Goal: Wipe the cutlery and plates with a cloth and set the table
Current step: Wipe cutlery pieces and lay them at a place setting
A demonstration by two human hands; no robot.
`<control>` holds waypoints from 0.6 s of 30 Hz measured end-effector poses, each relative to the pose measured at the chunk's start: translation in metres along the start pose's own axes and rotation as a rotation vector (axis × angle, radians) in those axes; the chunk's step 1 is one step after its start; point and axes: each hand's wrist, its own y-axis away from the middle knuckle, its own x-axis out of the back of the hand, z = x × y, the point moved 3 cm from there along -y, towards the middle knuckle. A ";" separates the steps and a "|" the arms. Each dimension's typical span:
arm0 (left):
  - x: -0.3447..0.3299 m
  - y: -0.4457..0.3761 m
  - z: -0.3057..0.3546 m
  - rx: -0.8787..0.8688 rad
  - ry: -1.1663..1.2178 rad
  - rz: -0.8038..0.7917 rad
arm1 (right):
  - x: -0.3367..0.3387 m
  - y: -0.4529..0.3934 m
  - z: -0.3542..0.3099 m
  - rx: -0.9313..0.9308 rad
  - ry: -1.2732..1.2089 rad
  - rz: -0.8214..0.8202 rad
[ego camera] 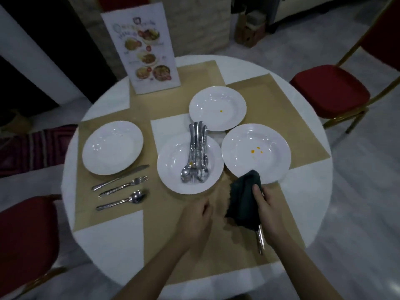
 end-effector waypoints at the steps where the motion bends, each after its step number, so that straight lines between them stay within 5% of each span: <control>1: 0.016 -0.004 -0.005 -0.007 -0.026 0.022 | -0.013 -0.004 -0.002 -0.024 -0.032 -0.034; 7: 0.089 -0.050 -0.017 -0.096 -0.251 0.063 | -0.065 -0.014 -0.010 -0.117 -0.087 -0.167; 18: 0.084 -0.152 -0.014 -0.551 -0.790 -0.121 | -0.056 -0.005 -0.001 -0.099 -0.042 -0.004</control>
